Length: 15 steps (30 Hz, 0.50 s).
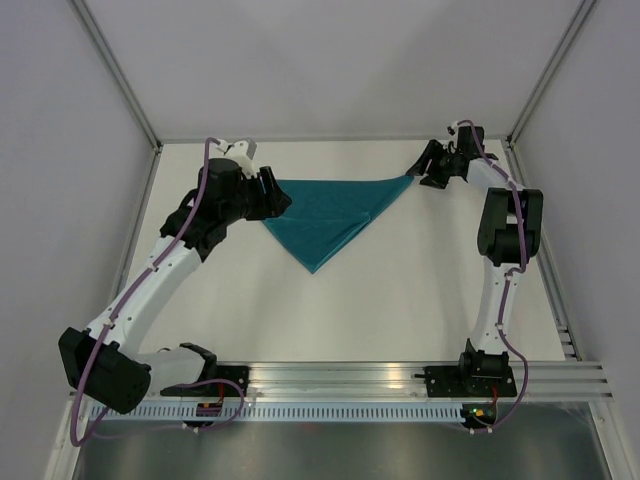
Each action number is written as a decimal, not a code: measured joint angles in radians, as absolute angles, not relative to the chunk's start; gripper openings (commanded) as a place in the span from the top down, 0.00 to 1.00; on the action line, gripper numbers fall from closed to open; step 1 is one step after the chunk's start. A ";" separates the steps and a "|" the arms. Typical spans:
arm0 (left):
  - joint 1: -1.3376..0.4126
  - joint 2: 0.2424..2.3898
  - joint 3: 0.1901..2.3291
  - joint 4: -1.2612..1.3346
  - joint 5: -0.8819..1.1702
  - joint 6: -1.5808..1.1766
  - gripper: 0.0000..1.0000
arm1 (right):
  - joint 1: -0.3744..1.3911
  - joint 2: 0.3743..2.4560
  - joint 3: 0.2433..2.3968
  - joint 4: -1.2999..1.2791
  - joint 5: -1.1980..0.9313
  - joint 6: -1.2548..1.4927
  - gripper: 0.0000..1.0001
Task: Fold the napkin, place the utensils inside, and roll it up
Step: Fold the napkin
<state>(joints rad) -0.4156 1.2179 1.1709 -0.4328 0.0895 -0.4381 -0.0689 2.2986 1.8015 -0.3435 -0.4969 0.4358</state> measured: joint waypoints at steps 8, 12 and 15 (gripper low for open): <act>-0.416 1.217 1.166 -0.431 0.089 -0.439 0.37 | -0.069 2.348 1.778 -0.279 -0.533 0.521 0.37; -0.416 1.217 1.158 -0.430 0.089 -0.439 0.37 | -0.069 2.356 1.776 -0.246 -0.543 0.555 0.40; -0.416 1.217 1.154 -0.431 0.089 -0.439 0.37 | -0.069 2.362 1.776 -0.229 -0.543 0.575 0.43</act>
